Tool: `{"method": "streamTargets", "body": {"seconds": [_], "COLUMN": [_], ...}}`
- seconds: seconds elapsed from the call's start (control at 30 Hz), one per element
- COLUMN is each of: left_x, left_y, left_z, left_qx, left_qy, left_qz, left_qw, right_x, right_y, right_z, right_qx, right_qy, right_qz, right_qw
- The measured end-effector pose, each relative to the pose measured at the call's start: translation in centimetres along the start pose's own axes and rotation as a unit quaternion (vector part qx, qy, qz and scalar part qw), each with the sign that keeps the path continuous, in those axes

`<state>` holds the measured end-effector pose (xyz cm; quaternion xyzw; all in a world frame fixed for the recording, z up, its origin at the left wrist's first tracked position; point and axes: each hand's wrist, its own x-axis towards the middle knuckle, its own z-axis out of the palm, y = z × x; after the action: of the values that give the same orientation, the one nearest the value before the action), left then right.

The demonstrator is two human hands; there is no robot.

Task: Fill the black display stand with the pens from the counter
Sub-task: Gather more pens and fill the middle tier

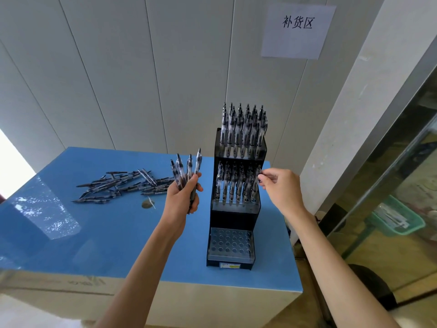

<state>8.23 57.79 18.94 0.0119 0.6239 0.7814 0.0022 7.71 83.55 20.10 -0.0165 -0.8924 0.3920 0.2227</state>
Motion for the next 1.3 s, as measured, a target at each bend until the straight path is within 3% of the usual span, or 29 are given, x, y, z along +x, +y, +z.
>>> {"method": "streamTargets", "body": {"seconds": [0.43, 0.6, 0.83, 1.17, 1.3], "left_x": [-0.1, -0.2, -0.7, -0.7, -0.7], "left_y": [-0.6, -0.2, -0.3, -0.5, -0.4], "left_z": [-0.1, 0.2, 0.9, 0.6, 0.5], "left_qx": [0.043, 0.034, 0.048, 0.1, 0.079], "left_qy": [0.001, -0.01, -0.037, -0.062, -0.053], "left_qz": [0.003, 0.008, 0.006, 0.039, 0.013], "left_qw": [0.999, 0.999, 0.998, 0.992, 0.995], "right_x": [-1.1, -1.1, -0.3, 0.0, 0.0], "right_y": [1.7, -2.5, -7.8, -9.4, -9.6], "right_z": [0.6, 0.0, 1.9, 3.5, 3.4], "right_qx": [-0.06, 0.063, 0.229, 0.269, 0.282], "right_qy": [-0.006, -0.026, -0.113, -0.082, -0.065], "right_qz": [0.028, 0.036, 0.071, 0.173, 0.185], "right_qw": [0.998, 0.997, 0.964, 0.944, 0.939]}}
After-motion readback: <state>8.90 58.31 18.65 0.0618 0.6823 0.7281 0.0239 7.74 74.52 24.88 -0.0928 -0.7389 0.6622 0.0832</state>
